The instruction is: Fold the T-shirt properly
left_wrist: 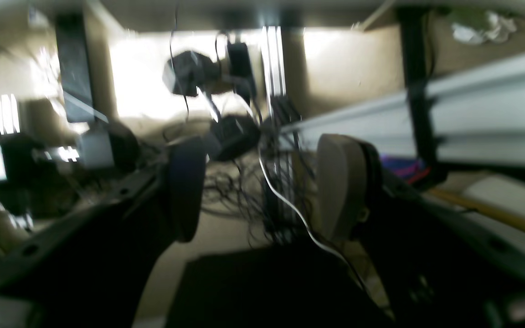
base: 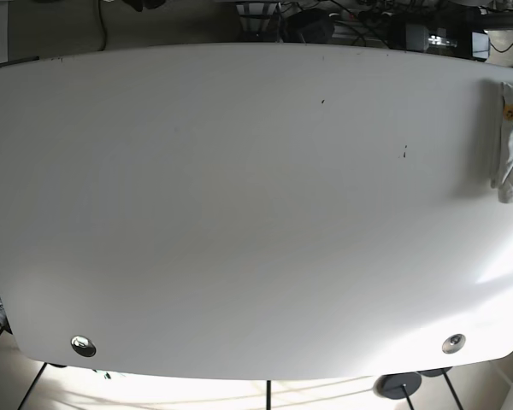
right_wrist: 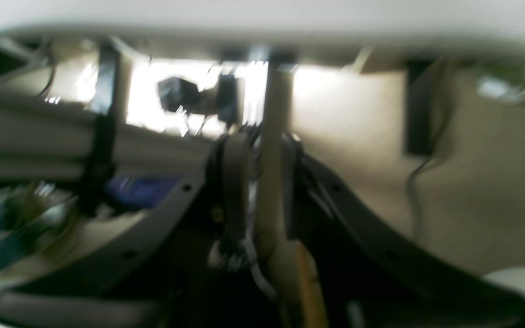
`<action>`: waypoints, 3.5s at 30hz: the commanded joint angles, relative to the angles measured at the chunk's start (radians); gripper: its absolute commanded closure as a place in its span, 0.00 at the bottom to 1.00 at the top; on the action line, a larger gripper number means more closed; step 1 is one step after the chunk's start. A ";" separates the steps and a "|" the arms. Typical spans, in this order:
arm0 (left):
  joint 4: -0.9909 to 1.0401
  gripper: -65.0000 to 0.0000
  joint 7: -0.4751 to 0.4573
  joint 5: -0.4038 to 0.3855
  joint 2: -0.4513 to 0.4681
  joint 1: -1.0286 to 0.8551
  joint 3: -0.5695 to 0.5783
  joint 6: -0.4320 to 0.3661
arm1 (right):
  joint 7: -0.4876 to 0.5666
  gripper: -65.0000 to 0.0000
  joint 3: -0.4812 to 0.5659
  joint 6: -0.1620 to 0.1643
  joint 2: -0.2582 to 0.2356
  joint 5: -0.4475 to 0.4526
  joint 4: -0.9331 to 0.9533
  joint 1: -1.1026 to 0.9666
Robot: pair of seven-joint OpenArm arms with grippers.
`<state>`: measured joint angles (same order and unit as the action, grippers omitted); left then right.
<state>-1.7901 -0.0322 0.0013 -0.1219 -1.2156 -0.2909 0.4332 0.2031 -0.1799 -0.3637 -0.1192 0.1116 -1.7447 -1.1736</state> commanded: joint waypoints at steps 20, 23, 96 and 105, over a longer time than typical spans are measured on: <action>1.143 0.64 -0.022 -0.002 0.210 0.652 -0.011 -0.165 | 0.077 0.82 0.268 0.139 -0.023 0.000 1.040 0.553; 1.331 0.64 -0.024 -0.002 0.230 0.774 -0.009 -0.204 | 0.077 0.82 0.302 0.179 -0.020 0.000 1.141 0.637; 1.590 0.62 -0.037 0.084 0.197 1.033 0.081 -0.433 | 0.061 0.82 0.296 0.176 -0.016 0.013 1.415 0.945; 1.583 0.63 -0.052 0.083 0.196 1.030 0.082 -0.432 | 0.067 0.82 0.297 0.180 -0.016 0.016 1.417 0.947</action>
<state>-0.2031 -0.0776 0.0826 0.0723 -0.1806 -0.2100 0.0044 0.2584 0.1188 -0.1825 -0.1276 0.1207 -0.3260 -0.2218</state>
